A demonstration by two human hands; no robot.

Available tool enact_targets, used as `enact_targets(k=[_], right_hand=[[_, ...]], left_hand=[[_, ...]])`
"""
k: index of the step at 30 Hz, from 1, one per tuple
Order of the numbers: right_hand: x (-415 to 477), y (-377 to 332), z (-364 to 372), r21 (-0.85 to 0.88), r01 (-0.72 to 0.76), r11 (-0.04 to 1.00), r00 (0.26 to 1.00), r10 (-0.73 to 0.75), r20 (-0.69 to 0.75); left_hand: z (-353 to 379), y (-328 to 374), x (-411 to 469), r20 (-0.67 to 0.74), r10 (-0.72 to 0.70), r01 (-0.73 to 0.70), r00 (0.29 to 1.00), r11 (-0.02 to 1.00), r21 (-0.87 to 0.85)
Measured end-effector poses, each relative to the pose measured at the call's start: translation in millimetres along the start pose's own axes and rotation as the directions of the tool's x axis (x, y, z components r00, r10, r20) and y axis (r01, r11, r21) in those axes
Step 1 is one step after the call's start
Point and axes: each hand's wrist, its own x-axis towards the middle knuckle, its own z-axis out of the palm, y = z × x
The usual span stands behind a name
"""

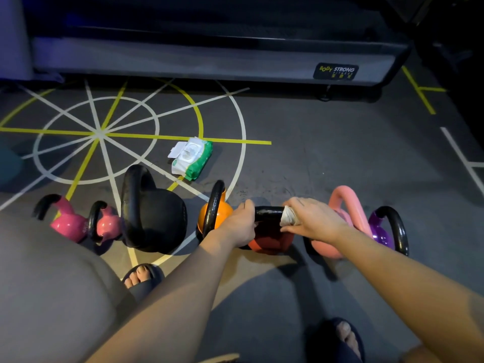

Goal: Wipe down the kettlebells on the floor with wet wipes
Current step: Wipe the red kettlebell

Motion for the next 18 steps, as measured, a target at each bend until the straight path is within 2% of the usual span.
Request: enact_targets(k=[3, 5, 8, 11, 14, 18], right_hand=[[-2, 1, 1, 0.053, -0.047, 0.998, 0.999, 0.045, 0.030], [6, -12, 1, -0.039, -0.089, 0.995, 0.995, 0.091, 0.041], [30, -48, 7, -0.239, -0.015, 0.971, 1.000, 0.018, 0.011], [50, -85, 13, -0.323, 0.032, 0.946, 0.999, -0.018, 0.049], [56, -90, 10, -0.348, 0.048, 0.936, 0.999, -0.039, 0.031], [41, -60, 15, -0.338, 0.051, 0.940, 0.998, -0.058, -0.009]], left_hand=[[-2, 0, -1, 0.008, 0.002, -0.002, 1.000, 1.000, -0.026], [-4, -3, -2, 0.020, 0.010, -0.009, 1.000, 0.999, -0.049], [-8, -11, -4, 0.009, 0.010, -0.009, 1.000, 0.997, -0.080], [-11, -14, -8, 0.000, 0.007, -0.007, 1.000, 0.996, -0.085], [-13, -15, -10, 0.016, 0.001, 0.001, 1.000, 0.996, -0.087], [-14, -18, -8, 0.029, 0.005, -0.003, 1.000, 0.998, -0.058]])
